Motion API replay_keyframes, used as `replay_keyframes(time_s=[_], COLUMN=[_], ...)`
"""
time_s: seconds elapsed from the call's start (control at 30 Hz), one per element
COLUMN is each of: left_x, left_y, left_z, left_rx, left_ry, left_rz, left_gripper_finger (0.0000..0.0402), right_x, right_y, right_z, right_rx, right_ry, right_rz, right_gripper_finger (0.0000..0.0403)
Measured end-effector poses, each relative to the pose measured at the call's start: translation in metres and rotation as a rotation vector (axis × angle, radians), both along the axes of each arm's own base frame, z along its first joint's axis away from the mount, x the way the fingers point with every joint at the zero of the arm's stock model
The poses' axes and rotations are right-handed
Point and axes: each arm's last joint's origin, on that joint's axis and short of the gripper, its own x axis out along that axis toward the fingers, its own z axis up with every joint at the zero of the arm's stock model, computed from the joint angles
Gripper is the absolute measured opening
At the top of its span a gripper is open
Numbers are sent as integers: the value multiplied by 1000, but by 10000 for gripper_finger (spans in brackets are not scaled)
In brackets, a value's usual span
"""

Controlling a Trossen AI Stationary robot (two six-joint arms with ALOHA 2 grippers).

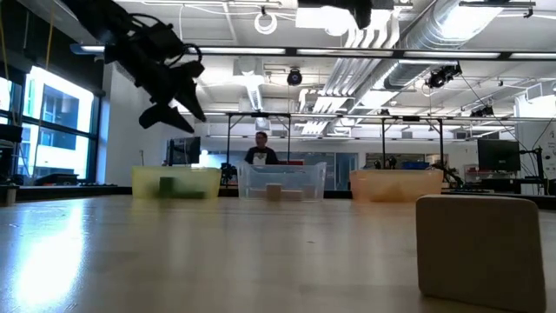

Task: Sort & place blocks by color
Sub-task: Put the light brown block into the transparent bin

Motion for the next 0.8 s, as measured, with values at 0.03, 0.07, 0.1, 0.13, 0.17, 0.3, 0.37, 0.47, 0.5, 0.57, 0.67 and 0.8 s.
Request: replay_keyframes(time_s=[0.03, 0.07, 0.1, 0.13, 0.17, 0.3, 0.37, 0.47, 0.5, 0.57, 0.67, 0.8], left_x=[1, 3, 4, 6, 8, 17, 21, 26, 28, 30, 34, 35], left_y=[-4, -9, -14, -19, -25, -48, -60, -77, -81, -89, -98, -106], left_z=[3, 6, 9, 11, 14, 25, 31, 37, 39, 41, 43, 40], left_rx=[0, 1, 4, 10, 12, 3, 0, 1, 0, -6, -2, -14], left_ry=[-6, -9, -12, -17, -24, -65, -84, -108, -115, -126, -124, -82], left_rz=[-10, -23, -40, -58, -74, -132, -166, -211, -223, -235, -238, -248], left_gripper_finger=[198, 197, 197, 197, 197, 197, 197, 197, 197, 197, 197, 197], right_x=[-1, -1, -2, -3, -4, -7, -8, -9, -8, -6, 2, 14], right_y=[5, 10, 15, 21, 25, 39, 45, 52, 54, 60, 68, 82], right_z=[1, 2, 2, 3, 3, 7, 12, 27, 32, 37, 39, 26], right_rx=[13, 22, 23, 23, 24, 39, 39, 21, 13, -14, -9, 31], right_ry=[-15, -23, -27, -29, -33, -73, -88, -102, -99, -53, 55, 272], right_rz=[19, 37, 53, 70, 84, 130, 150, 170, 172, 188, 200, 213], right_gripper_finger=[250, 250, 250, 250, 250, 250, 250, 249, 249, 249, 249, 249])
